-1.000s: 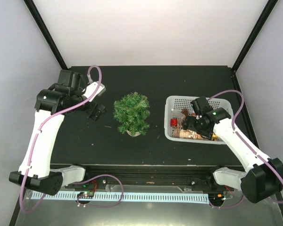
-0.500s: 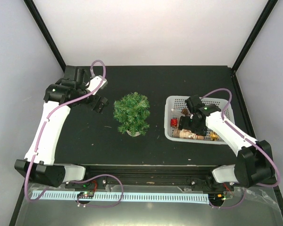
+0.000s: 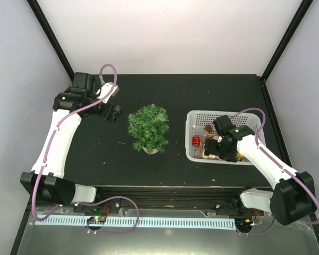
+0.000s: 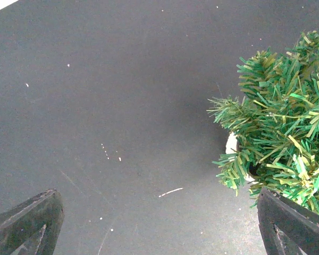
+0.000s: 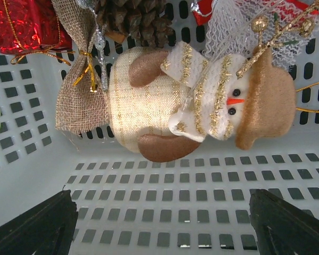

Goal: Decorate the small christmas tree

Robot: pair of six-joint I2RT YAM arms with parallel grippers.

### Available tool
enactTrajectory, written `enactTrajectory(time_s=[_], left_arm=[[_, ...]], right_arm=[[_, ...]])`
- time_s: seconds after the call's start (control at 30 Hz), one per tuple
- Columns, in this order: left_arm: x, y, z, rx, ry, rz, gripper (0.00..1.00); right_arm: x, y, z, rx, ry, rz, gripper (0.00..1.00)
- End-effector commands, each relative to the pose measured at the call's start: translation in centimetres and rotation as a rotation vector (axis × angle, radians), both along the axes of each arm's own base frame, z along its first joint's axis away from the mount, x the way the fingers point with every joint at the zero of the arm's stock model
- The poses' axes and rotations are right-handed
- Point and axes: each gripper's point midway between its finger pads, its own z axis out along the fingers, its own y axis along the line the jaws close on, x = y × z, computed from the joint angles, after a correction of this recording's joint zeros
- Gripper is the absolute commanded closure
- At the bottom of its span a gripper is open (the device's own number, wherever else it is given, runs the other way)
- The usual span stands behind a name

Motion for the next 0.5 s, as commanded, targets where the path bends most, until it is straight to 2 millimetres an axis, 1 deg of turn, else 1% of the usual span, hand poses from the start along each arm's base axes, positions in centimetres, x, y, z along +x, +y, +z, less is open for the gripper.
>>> enactTrajectory(time_s=[0.0,0.07,0.1,0.17,0.23,0.27,0.37,0.47], left_arm=[[0.8,0.2,0.7,-0.018,-0.031,0.033,0.01],[1.0,0.2,0.5,-0.014,-0.027,0.036,0.01],[1.1,0.2,0.5,-0.015,-0.027,0.035,0.01],[1.3,0.2,0.3,-0.016,-0.024,0.037,0.01],[1.6,0.2,0.2,-0.021,-0.019,0.044,0.01],[1.8,0.1,0.2,-0.023,-0.016,0.047,0.01],[2.0,0.1,0.5,-0.028,-0.015,0.06,0.01],[2.0,0.1,0.7,-0.039,-0.018,0.066,0.01]], right_arm=[[-2.7,-0.2,-0.1,0.03,0.067,0.027,0.1],[-2.9,-0.5,0.2,0.02,0.064,0.018,0.11],[-2.5,-0.8,0.7,0.005,0.044,0.008,0.11],[-1.0,-1.0,2.2,-0.018,-0.018,-0.012,0.11],[0.8,-0.8,3.7,-0.021,-0.068,-0.034,0.12],[1.7,-0.6,4.3,-0.018,-0.079,-0.049,0.13],[4.4,0.4,5.3,0.029,-0.078,-0.091,0.25],[6.7,1.6,5.8,0.138,-0.069,-0.155,0.4]])
